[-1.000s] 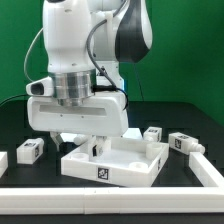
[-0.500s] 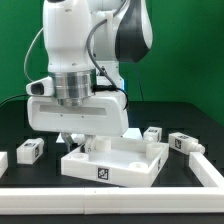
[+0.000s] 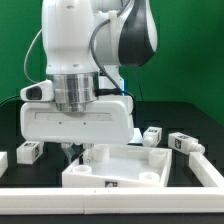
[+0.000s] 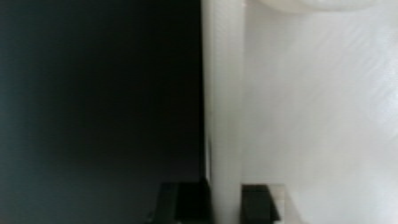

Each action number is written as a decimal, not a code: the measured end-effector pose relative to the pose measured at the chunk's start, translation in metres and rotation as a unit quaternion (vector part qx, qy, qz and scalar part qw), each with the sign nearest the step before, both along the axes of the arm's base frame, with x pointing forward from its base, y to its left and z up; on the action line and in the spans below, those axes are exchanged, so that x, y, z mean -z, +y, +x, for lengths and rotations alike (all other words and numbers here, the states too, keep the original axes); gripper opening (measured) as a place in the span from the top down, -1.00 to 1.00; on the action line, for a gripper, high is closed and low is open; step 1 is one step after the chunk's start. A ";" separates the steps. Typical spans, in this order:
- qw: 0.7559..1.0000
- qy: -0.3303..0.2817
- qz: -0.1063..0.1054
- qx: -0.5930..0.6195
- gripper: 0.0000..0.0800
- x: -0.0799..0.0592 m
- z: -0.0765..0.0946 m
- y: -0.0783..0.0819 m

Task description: Assemble one leg

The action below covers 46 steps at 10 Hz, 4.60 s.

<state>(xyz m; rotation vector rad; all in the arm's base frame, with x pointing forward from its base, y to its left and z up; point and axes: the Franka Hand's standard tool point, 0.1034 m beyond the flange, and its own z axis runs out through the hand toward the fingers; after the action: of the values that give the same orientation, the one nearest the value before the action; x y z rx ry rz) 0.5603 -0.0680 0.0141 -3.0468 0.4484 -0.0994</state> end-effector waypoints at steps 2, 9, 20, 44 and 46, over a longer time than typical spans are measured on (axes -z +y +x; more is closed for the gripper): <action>0.998 0.001 -0.012 -0.062 0.87 -0.001 0.019 0.029; 0.996 0.002 -0.017 -0.091 0.86 -0.001 0.024 0.043; 0.997 0.037 0.006 -0.067 -0.59 -0.062 0.015 -0.005; 0.882 0.450 0.136 0.023 -0.62 -0.004 -0.077 -0.113; 0.877 0.459 0.139 0.026 -0.62 0.002 -0.085 -0.111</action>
Offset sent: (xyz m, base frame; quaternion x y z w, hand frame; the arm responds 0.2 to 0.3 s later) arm 0.0000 0.0000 0.0000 0.0000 0.0000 0.0000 1.0000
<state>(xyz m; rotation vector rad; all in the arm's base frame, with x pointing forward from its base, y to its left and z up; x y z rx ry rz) 0.4755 -0.1788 0.0125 -2.5892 0.5080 1.3168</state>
